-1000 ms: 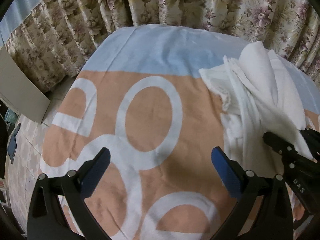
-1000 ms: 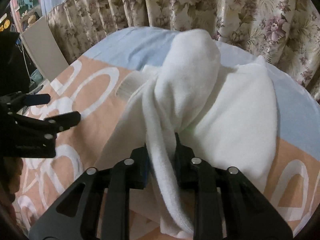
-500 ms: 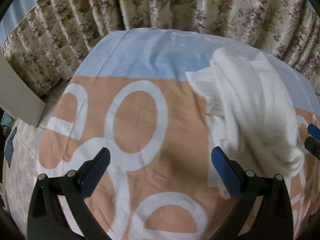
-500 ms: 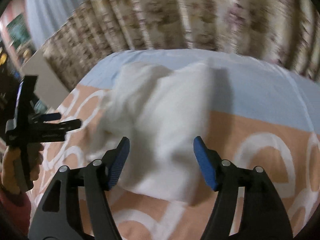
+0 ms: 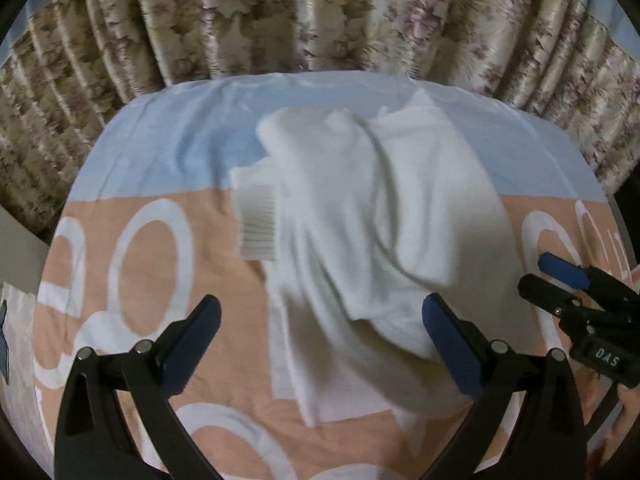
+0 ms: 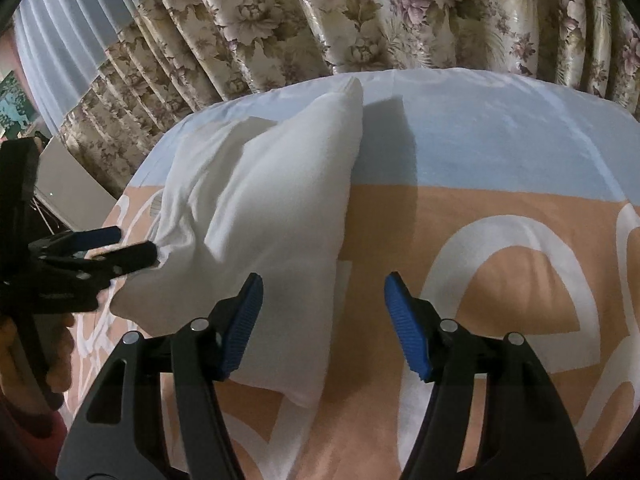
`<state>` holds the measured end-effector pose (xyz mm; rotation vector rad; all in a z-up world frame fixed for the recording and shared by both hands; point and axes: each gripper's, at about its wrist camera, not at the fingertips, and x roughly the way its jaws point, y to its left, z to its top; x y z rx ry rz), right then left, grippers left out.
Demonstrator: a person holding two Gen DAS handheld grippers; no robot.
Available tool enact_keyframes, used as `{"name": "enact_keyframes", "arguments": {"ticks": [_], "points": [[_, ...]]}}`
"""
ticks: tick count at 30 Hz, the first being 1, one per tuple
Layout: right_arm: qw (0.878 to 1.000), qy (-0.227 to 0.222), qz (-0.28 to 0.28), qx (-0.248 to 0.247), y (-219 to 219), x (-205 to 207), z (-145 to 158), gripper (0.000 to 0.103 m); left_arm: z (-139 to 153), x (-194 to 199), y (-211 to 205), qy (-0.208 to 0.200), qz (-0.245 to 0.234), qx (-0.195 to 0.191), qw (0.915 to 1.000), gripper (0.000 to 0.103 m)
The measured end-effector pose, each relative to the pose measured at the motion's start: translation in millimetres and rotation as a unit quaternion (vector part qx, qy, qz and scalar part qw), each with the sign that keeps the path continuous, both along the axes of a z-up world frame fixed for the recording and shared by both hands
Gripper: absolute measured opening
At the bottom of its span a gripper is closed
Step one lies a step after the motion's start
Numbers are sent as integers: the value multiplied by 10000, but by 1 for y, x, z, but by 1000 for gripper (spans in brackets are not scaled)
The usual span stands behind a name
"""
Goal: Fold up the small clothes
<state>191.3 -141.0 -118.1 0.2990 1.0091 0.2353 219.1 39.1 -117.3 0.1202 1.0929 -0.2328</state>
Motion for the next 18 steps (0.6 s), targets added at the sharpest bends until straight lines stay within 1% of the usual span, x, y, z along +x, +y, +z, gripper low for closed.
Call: {"name": "enact_keyframes", "arguments": {"ticks": [1,2,4,5,7,11,12,14,17,18], "points": [[10000,-4,6,13,0,1,0,65,-3,2,-3,28,-49,27,10000,78],[10000,-5,22,23,1,1,0,65,-7,3,-6,98,-101,17,9999,54],[10000,-7,54,21,3,2,0,65,-16,6,-6,325,-138,-139,9993,37],[10000,-12,80,5,5,2,0,65,-19,7,-3,373,-116,-194,9990,33],[10000,-14,97,-4,8,2,0,65,-18,6,1,341,-159,-253,9990,28],[9998,-76,190,66,13,1,2,63,-14,5,16,370,-270,-413,9981,25],[9997,-65,227,78,14,2,2,61,-13,5,20,386,-285,-442,9979,24],[9994,-22,336,124,19,1,1,57,-13,2,25,420,-352,-492,9973,20],[9988,67,477,-85,29,-2,-6,55,-17,-4,26,392,-469,-352,9975,19],[9987,104,490,-111,30,-2,-8,52,-19,-6,26,377,-508,-297,9976,19]]}}
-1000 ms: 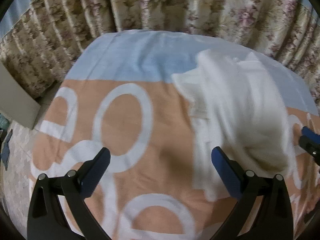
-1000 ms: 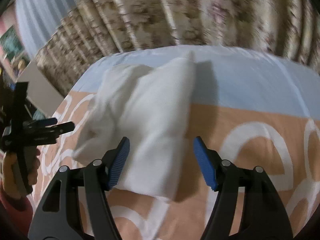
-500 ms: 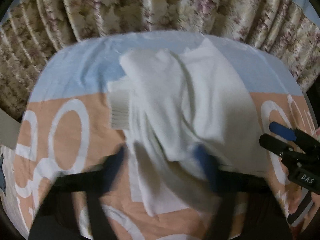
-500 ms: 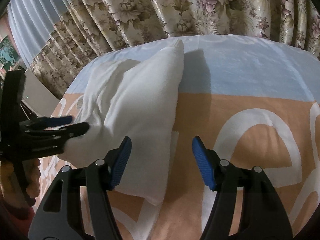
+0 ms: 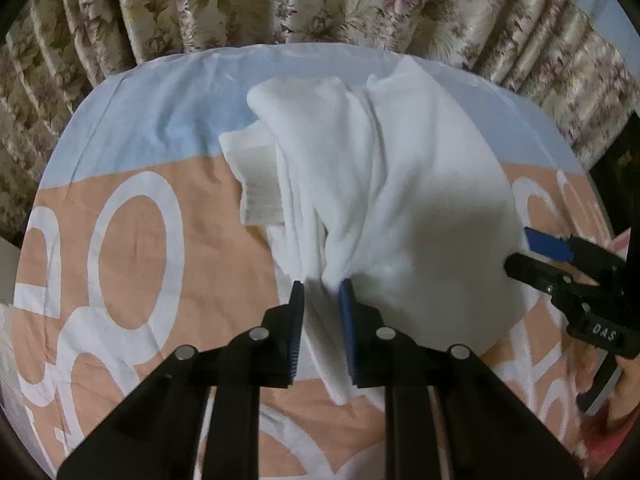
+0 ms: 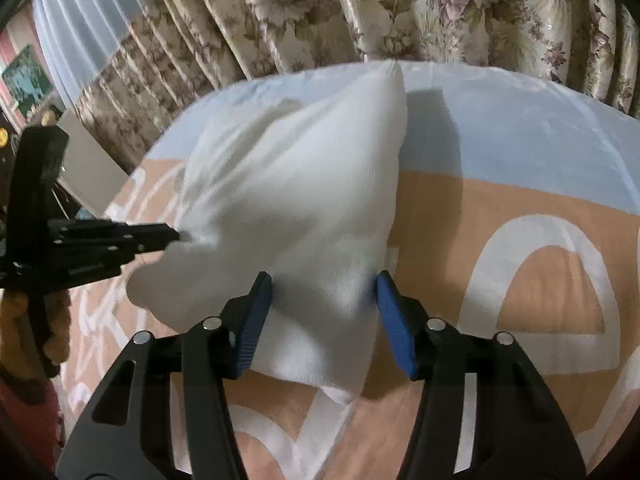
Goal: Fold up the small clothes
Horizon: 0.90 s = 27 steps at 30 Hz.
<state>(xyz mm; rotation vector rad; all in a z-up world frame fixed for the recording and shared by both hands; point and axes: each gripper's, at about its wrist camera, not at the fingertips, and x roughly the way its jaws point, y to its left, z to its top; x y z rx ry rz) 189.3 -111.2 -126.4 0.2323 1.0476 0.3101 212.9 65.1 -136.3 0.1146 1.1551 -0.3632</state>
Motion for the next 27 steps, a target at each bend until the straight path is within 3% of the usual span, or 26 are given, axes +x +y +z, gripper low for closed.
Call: {"name": "enact_keyframes", "arguments": {"ticks": [2,3,4,6,8,9,11,22,27], "points": [[10000,77,-1,-50,2,-1,-6,41,-5,-3,0,1,-25,96,10000,19],[10000,54,-3,-77,2,-2,-7,24,-7,-3,1,18,-18,106,9999,19],[9999,-13,3,-134,2,-3,-6,17,-9,-3,1,29,-7,92,10000,19],[9997,-69,64,-246,3,-5,-4,17,-6,-4,3,-1,28,41,10000,19],[9995,-40,112,-289,3,-5,-3,25,3,-10,1,-163,38,118,9998,23],[9996,-45,115,-238,1,-5,-1,30,8,-12,0,-232,36,155,9996,27],[9999,-71,62,-123,-4,-9,4,32,17,-20,-2,-294,-1,103,9995,44],[9996,-17,-286,79,-30,-29,8,38,23,-45,-18,-231,-25,-108,9997,45],[9994,43,-350,70,-36,-26,6,39,38,-54,-15,-396,-4,-166,9991,56]]}}
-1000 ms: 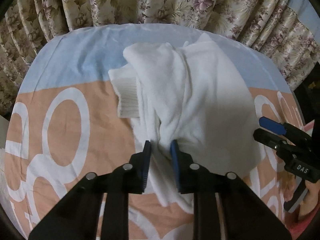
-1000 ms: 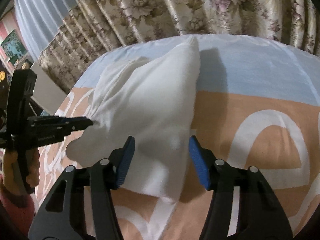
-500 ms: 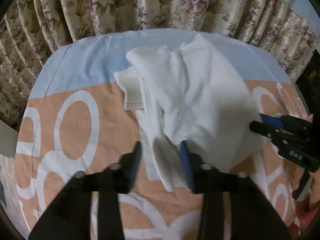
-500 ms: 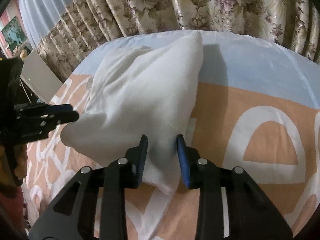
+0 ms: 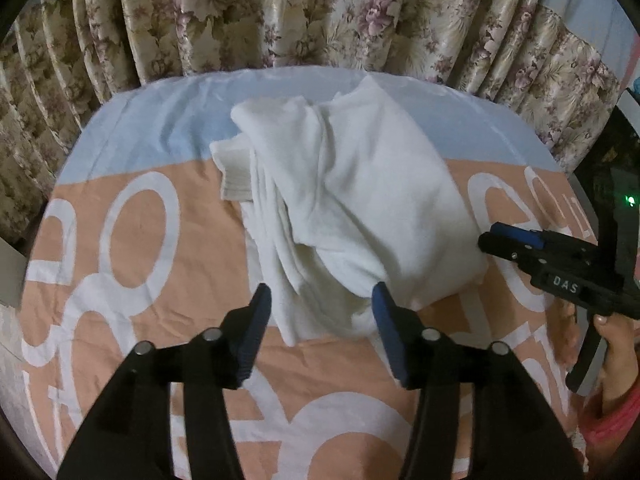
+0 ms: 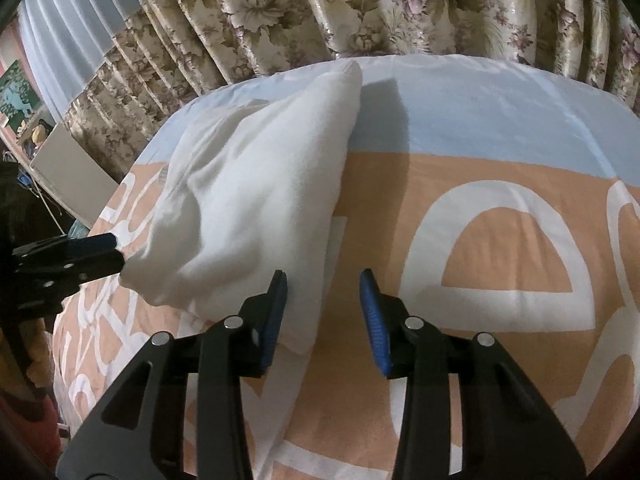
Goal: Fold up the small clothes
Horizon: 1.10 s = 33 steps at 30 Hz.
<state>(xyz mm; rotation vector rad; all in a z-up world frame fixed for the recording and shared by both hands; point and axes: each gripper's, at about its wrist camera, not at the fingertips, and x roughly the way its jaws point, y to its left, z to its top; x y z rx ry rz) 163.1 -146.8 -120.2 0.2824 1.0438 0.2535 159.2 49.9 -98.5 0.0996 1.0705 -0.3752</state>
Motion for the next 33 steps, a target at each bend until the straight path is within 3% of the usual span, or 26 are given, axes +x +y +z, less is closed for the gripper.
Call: {"name": "enact_keyframes", "arguments": {"ticks": [5,9,10,11,12,14,18,20,21,22,29,33], "points": [[10000,-39,37,42,5,2,0,39,0,-5,-12,43,-190,-55,9998,58],[10000,-67,18,43,8,5,1,39,-17,1,-27,68,-168,171,9997,57],[9999,-88,30,44,10,5,1,39,-22,5,-28,102,-145,177,9997,53],[9999,-105,55,35,13,5,2,39,-29,9,-30,144,-116,229,9996,35],[9999,-140,81,-29,16,5,3,39,-37,13,-31,218,-99,267,9994,26],[9997,-160,137,-104,21,5,4,39,-46,17,-29,366,-70,191,9991,16],[9995,-68,245,-172,32,4,0,36,-43,21,-18,336,37,62,9994,13],[9993,-36,282,-244,37,2,-2,26,-37,21,-14,287,33,90,9995,12],[9989,0,317,-335,41,2,-3,12,-35,21,-12,265,31,117,9996,12],[9982,-28,355,-476,47,2,-3,10,-33,21,-11,238,33,140,9996,12],[9895,-321,759,-1190,81,-12,18,7,-25,21,5,195,124,268,9994,12],[9875,-133,803,-1346,81,-16,0,6,-43,14,13,440,187,87,9988,12]]}}
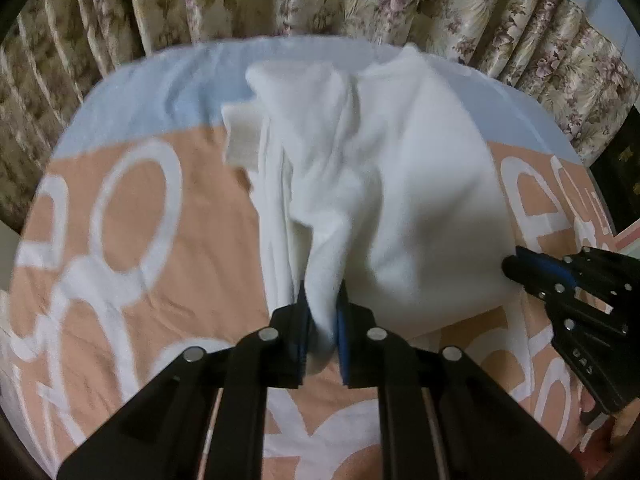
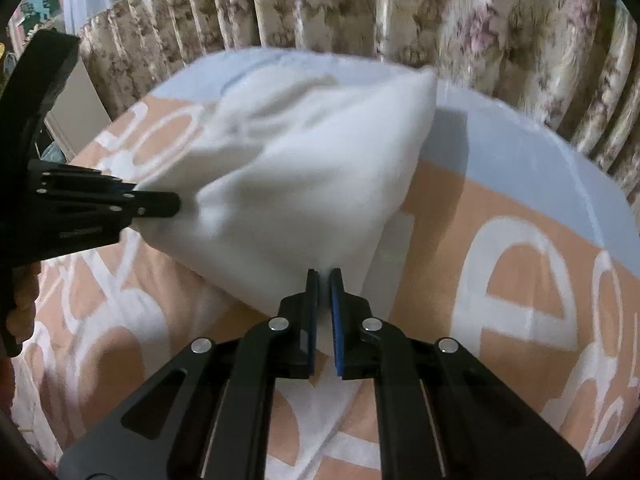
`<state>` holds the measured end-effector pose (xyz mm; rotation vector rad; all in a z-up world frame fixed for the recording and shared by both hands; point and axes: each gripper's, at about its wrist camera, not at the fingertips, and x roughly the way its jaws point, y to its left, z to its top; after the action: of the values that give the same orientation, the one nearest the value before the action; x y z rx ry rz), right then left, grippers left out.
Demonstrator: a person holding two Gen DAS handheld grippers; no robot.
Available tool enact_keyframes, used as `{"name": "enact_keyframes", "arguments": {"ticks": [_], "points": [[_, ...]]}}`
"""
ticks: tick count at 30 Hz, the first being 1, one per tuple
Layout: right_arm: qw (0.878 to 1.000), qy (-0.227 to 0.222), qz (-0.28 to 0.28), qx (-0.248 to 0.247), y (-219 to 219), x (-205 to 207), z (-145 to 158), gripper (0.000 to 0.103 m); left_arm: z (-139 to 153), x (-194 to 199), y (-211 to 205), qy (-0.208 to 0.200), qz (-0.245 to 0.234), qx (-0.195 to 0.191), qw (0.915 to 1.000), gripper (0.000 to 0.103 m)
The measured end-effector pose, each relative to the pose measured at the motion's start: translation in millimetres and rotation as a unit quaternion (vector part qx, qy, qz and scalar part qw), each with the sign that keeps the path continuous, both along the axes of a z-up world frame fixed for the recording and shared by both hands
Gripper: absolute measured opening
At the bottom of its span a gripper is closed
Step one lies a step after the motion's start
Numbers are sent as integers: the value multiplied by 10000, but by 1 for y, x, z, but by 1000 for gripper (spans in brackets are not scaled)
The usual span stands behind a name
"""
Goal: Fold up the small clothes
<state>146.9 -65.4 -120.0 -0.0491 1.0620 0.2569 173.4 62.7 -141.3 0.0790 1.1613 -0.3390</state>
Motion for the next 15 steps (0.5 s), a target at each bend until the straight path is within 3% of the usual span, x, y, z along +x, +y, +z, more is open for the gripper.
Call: {"name": "enact_keyframes", "arguments": {"ticks": [4,9,11,15], "points": [[9997,123,-113,178,-8,1,-10,7,-2,-2,-1,1,19,-52,10000,15],[9981,72,-150,599,-25,3,9,11,17,-4,7,-81,-105,-175,9998,23],[9971,-16,-213,736,-31,6,20,11,30,-4,6,-193,-133,-123,9996,36],[9956,-168,-348,849,-38,28,32,26,46,10,-2,-381,-216,-53,9990,47]]}}
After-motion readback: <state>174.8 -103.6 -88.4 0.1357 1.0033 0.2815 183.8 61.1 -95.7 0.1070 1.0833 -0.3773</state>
